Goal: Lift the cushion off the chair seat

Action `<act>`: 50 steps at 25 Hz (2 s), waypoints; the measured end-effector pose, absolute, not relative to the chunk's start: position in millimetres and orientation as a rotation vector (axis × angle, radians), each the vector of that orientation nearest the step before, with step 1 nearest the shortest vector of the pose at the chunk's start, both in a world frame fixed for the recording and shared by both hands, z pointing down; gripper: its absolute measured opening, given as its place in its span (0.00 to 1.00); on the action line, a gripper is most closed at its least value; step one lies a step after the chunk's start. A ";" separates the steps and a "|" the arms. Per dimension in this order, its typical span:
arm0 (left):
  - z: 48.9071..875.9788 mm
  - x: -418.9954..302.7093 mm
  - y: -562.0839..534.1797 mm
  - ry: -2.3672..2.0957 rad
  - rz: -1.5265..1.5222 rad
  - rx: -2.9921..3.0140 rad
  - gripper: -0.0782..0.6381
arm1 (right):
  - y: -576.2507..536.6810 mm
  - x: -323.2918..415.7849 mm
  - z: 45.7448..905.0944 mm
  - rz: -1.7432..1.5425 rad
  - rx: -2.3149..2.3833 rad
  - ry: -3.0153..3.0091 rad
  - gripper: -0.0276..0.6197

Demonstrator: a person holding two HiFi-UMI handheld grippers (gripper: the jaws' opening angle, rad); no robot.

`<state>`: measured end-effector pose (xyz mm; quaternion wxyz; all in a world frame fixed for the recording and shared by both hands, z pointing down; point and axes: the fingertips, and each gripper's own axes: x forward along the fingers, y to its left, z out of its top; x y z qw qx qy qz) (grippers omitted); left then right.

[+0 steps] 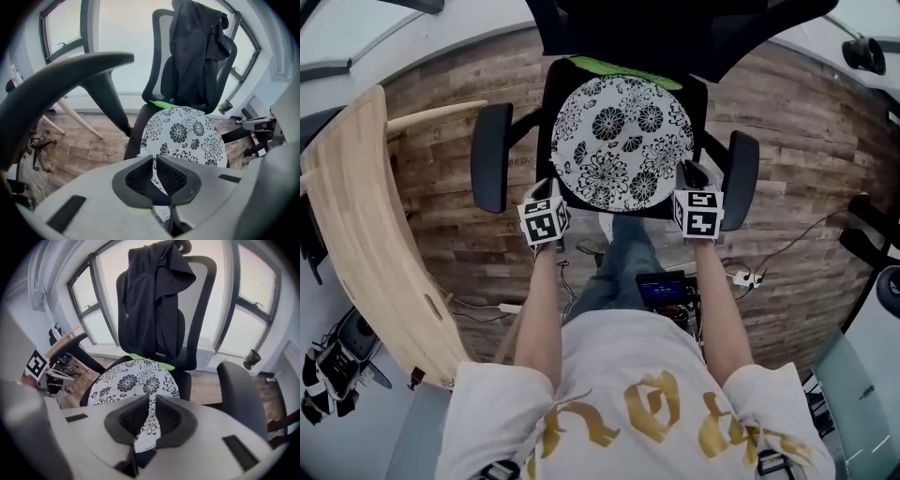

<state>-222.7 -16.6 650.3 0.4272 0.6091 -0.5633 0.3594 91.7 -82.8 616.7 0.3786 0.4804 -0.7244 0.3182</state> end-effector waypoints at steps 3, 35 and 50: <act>666.4 -224.1 -20.5 -1.412 0.886 1.491 0.13 | -91.7 91.9 636.2 0.843 1.222 -1.826 0.14; 775.3 -248.2 -33.0 -1.460 0.926 1.261 0.34 | -146.2 138.2 783.8 0.889 1.288 -1.584 0.38; 780.9 -248.5 -41.8 -1.477 1.102 1.339 0.39 | -144.2 138.4 797.9 0.849 1.244 -1.561 0.39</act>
